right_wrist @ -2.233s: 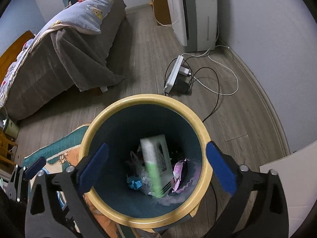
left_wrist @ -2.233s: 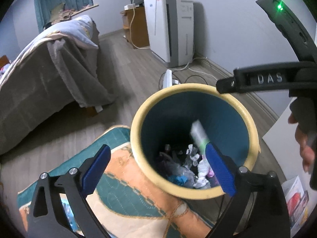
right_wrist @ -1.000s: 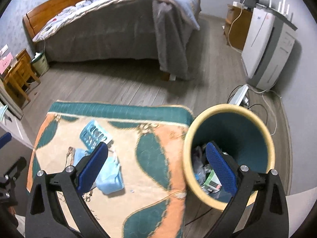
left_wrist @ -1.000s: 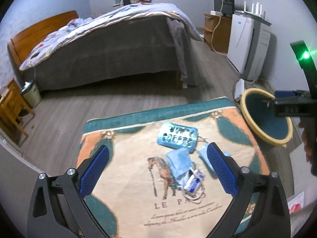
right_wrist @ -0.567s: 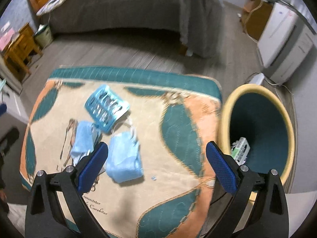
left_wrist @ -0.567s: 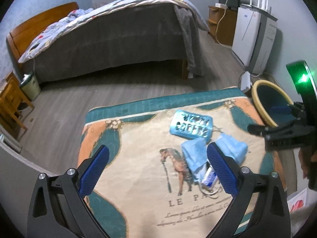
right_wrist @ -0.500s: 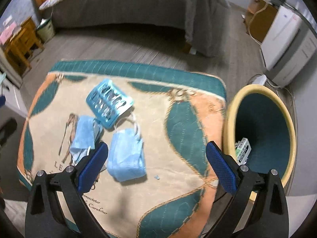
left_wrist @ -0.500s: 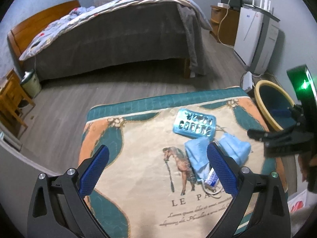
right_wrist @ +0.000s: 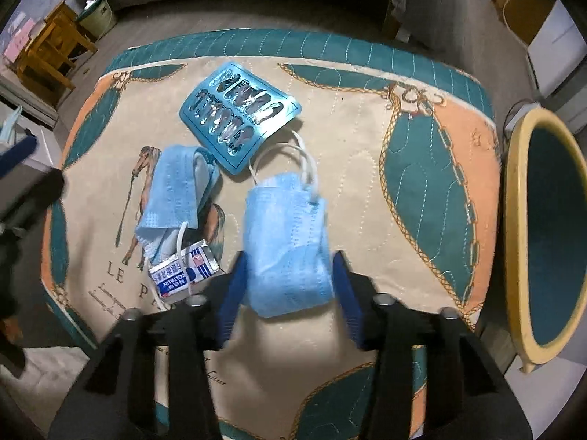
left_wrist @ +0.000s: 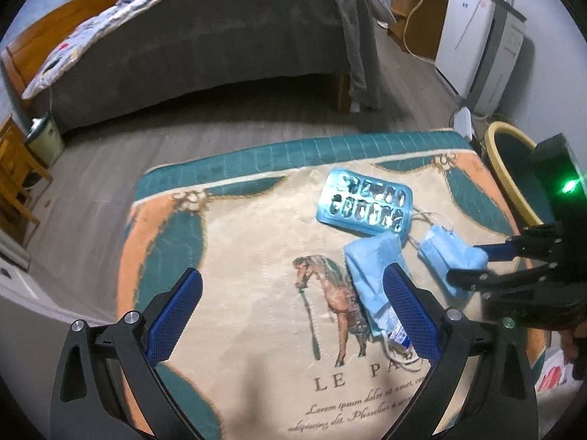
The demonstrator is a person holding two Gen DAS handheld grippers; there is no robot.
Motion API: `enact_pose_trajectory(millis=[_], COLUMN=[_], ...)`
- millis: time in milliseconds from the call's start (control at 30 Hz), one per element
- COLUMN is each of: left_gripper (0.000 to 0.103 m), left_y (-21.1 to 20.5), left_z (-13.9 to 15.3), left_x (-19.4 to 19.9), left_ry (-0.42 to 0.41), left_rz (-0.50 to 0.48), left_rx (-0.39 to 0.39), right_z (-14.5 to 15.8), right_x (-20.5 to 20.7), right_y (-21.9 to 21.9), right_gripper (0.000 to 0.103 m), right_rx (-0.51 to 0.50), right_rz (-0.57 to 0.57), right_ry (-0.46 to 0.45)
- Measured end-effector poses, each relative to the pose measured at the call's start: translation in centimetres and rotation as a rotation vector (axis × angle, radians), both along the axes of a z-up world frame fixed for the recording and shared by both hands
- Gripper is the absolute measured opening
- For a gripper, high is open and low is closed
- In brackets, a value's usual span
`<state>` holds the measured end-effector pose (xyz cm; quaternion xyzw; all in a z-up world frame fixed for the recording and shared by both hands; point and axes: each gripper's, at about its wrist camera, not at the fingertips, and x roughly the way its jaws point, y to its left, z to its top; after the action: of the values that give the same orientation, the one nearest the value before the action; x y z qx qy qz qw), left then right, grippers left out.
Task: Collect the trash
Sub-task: 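Grasp a blue face mask with right tool while left tool grasps the other mask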
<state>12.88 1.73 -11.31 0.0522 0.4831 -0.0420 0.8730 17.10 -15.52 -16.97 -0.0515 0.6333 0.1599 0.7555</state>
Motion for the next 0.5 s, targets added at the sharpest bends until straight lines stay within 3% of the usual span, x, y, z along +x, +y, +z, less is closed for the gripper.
enact_pose_trajectory(millis=[67, 300, 500], left_gripper=[0.098, 0.095, 0.062], left_y=[-0.5, -3.0, -5.0], left_z=[-0.5, -3.0, -5.0], left_x=[0.4, 1.7, 2.2], left_ry=[0.009, 0.069, 0.146], left_rz=[-0.011, -0.070, -0.138], left_rx=[-0.005, -0.026, -0.055], right_z=[0.4, 2.3, 2.2], right_x=[0.2, 1.5, 1.7], right_y=[-0.2, -2.1, -2.5], right_gripper=[0.024, 0.022, 0.022], right_rx=[-0.001, 0.006, -0.004], right_rz=[0.005, -0.056, -0.051], right_ry=[-0.015, -0.081, -0.085])
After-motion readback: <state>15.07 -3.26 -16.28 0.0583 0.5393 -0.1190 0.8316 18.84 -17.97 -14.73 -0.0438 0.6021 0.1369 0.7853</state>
